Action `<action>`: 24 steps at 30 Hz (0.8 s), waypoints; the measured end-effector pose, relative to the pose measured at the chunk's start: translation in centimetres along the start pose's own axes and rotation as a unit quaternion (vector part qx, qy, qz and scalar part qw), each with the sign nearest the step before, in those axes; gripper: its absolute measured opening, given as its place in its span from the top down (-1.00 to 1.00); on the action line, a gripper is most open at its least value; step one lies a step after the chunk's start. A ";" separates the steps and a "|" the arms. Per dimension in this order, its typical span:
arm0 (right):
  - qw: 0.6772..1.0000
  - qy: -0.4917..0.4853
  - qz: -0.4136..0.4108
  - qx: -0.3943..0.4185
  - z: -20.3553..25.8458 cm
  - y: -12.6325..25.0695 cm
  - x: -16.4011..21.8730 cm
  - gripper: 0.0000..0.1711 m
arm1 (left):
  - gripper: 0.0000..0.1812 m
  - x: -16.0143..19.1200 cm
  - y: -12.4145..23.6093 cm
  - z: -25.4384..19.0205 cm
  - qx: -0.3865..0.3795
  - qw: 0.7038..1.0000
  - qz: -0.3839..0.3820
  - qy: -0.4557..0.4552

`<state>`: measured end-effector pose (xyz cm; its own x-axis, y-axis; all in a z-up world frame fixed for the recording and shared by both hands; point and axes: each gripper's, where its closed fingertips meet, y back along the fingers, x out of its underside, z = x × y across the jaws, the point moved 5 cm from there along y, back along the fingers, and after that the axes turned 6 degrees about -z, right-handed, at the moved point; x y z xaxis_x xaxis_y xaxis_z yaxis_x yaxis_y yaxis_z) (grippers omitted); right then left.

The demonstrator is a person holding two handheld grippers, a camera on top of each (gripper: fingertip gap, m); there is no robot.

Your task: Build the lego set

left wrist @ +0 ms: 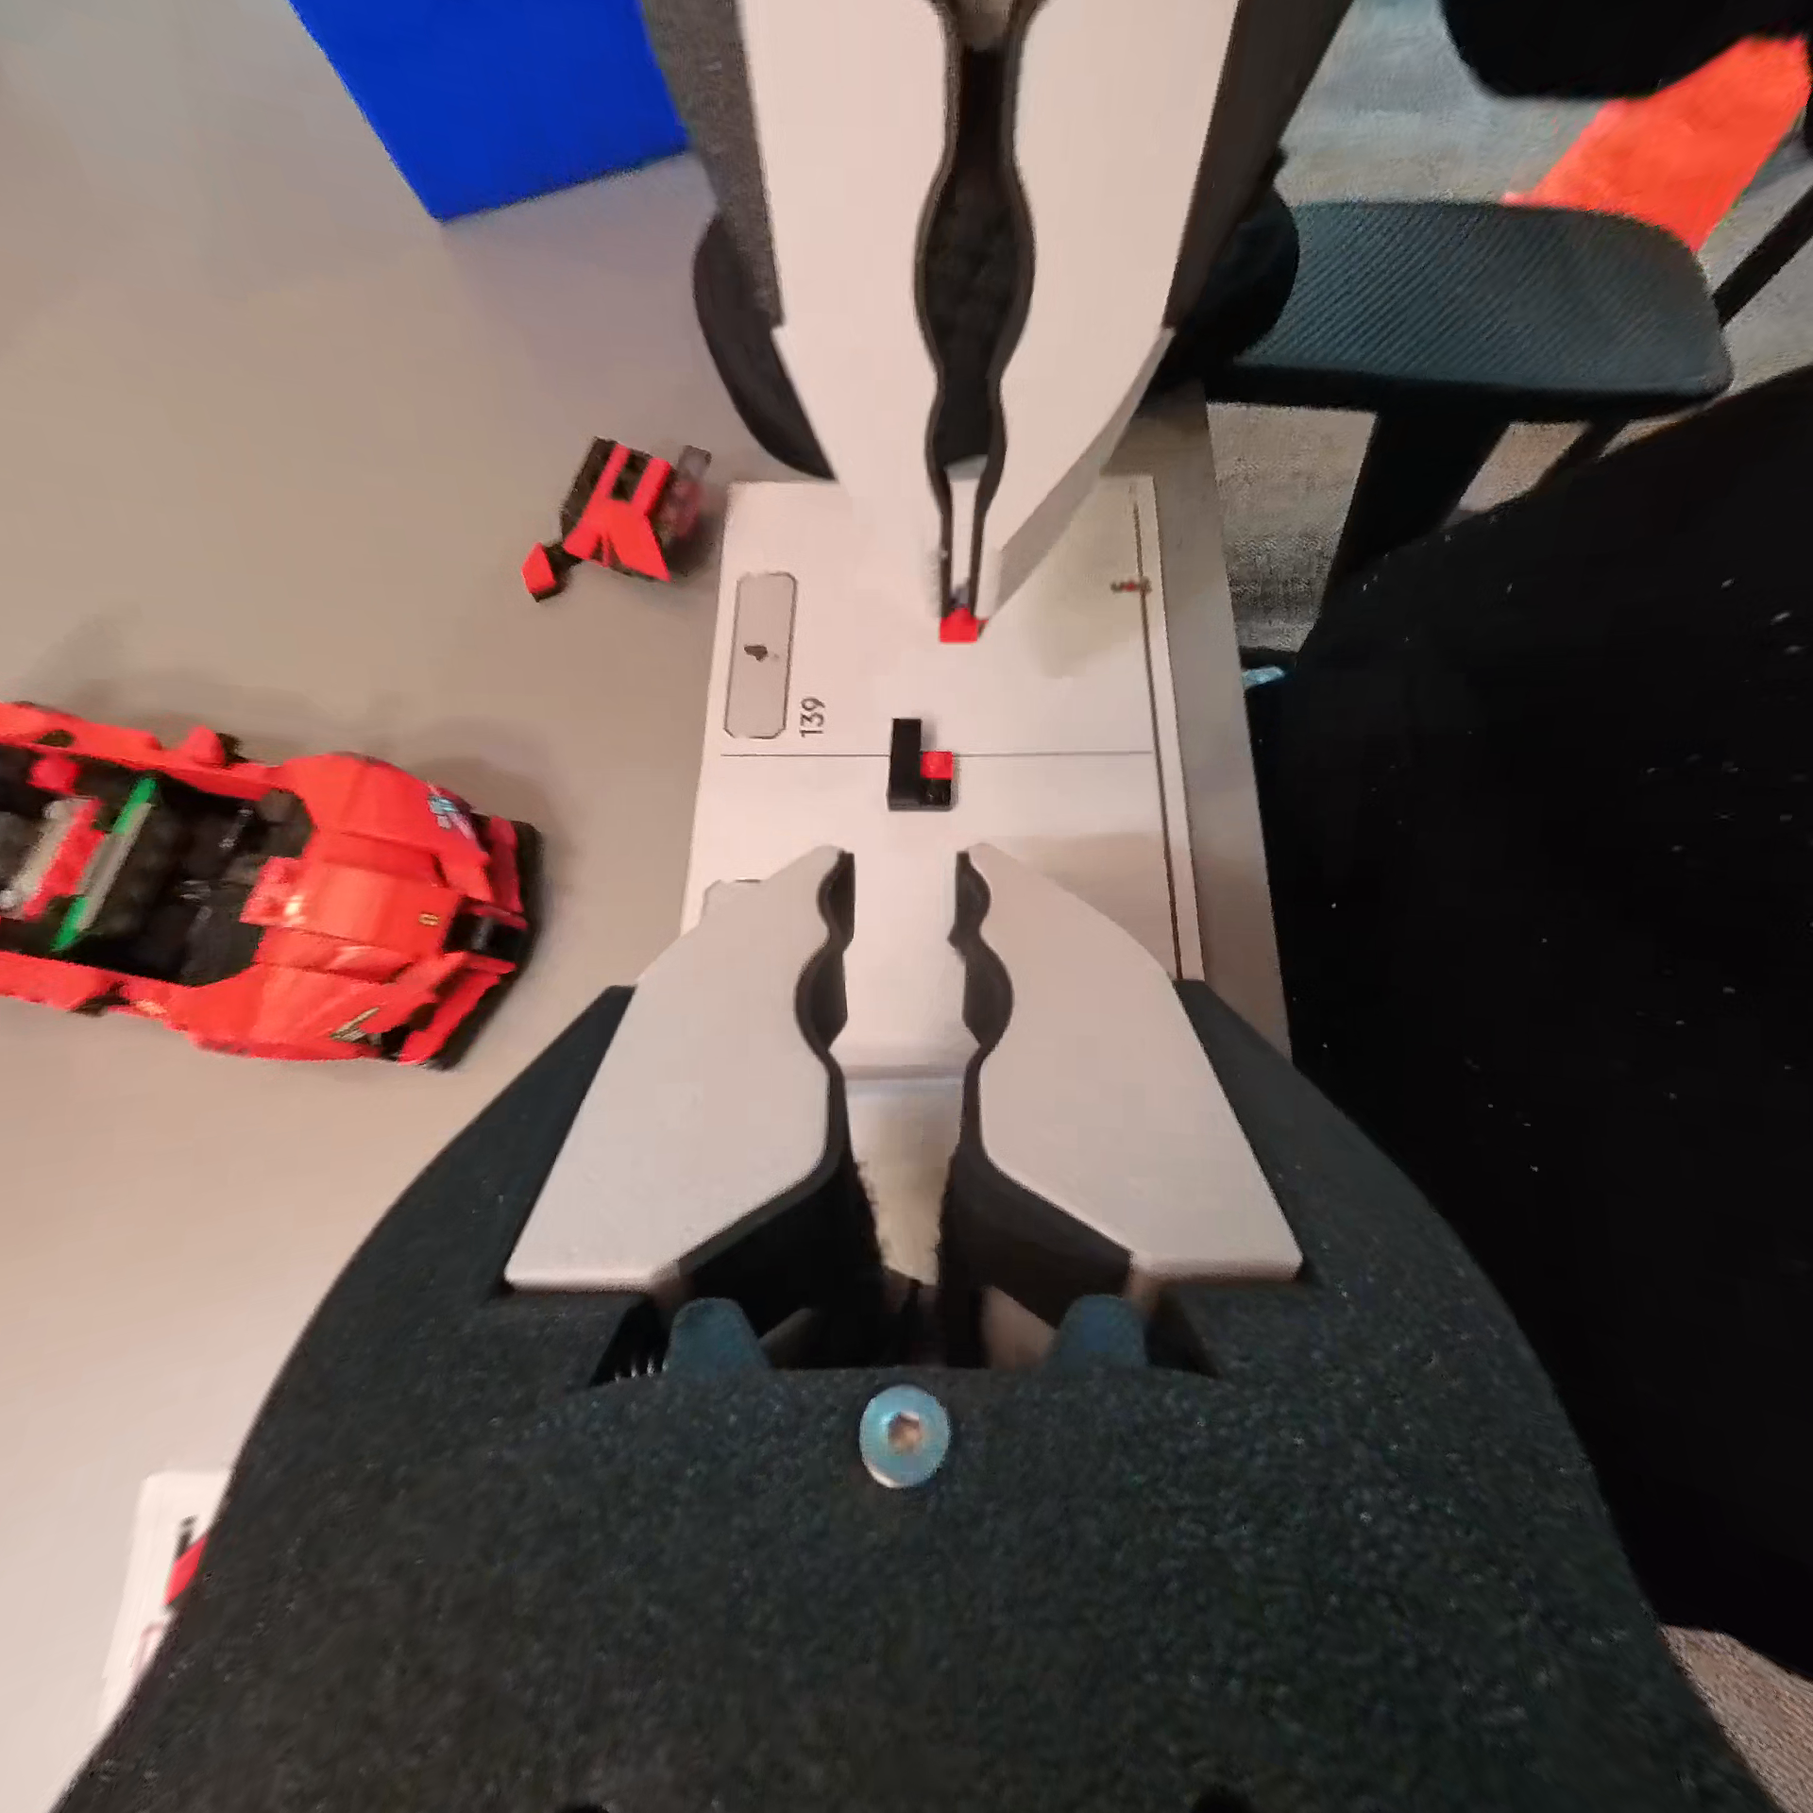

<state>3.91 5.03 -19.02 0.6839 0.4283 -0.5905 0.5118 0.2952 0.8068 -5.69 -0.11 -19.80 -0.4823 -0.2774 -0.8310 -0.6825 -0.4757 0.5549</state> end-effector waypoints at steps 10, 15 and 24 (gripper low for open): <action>0.992 0.005 0.122 -0.020 -0.4 -3.0 -0.4 0.95 | 0.91 1.4 -3.4 -0.4 0.008 1.000 0.009 -0.001; 0.991 0.004 0.135 -0.024 -0.5 -3.3 -0.5 0.95 | 0.95 0.8 -1.7 0.0 0.002 0.997 -0.067 0.029; 0.984 0.001 0.178 -0.029 -0.6 -3.8 -0.4 0.96 | 0.95 1.3 1.8 1.8 -0.017 0.979 -0.165 0.123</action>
<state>1.38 4.31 -21.87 0.8131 0.5151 -0.2714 0.2100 0.1754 0.9618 -8.50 0.15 -19.85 -0.0896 -0.2948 -0.9514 -0.7586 -0.5988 0.2570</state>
